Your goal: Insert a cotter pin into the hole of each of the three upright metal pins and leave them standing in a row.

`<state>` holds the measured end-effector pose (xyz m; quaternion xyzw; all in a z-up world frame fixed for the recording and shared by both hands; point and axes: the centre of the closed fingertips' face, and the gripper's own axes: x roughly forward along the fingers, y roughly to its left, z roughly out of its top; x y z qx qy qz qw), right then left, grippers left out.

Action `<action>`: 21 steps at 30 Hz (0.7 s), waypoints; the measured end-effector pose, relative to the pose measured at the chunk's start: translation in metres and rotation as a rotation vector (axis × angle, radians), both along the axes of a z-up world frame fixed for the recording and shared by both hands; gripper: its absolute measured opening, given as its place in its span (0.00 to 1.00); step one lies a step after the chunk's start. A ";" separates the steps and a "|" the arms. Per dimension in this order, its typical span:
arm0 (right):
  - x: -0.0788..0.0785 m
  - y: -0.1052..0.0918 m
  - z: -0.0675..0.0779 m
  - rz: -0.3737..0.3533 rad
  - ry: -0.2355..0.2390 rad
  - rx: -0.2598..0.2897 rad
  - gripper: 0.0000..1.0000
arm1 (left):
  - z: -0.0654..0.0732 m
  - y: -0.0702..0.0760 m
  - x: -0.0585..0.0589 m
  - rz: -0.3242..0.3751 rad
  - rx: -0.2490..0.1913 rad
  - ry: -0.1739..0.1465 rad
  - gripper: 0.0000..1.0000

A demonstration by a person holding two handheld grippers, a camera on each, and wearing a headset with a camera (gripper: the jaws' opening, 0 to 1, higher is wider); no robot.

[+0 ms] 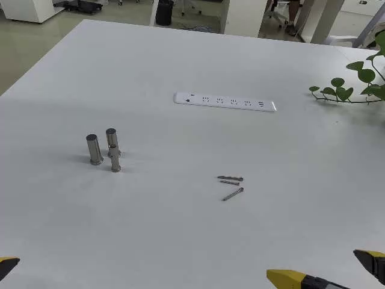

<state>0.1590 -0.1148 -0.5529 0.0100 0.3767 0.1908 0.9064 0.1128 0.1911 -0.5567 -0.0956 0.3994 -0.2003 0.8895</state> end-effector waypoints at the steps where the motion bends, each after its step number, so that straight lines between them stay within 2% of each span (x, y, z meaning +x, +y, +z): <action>1: -0.001 0.000 0.000 -0.002 0.000 0.001 0.95 | -0.001 0.000 0.000 -0.001 0.002 0.001 0.99; 13: -0.002 -0.003 0.000 -0.013 0.006 0.009 0.94 | -0.005 -0.008 -0.001 -0.011 -0.013 0.020 0.99; 17: -0.002 -0.002 0.000 -0.012 0.006 0.010 0.93 | -0.006 -0.005 -0.002 0.004 -0.010 0.027 0.99; 21: -0.003 -0.001 0.000 -0.003 0.012 0.007 0.92 | -0.005 -0.004 -0.002 0.012 -0.026 0.025 0.99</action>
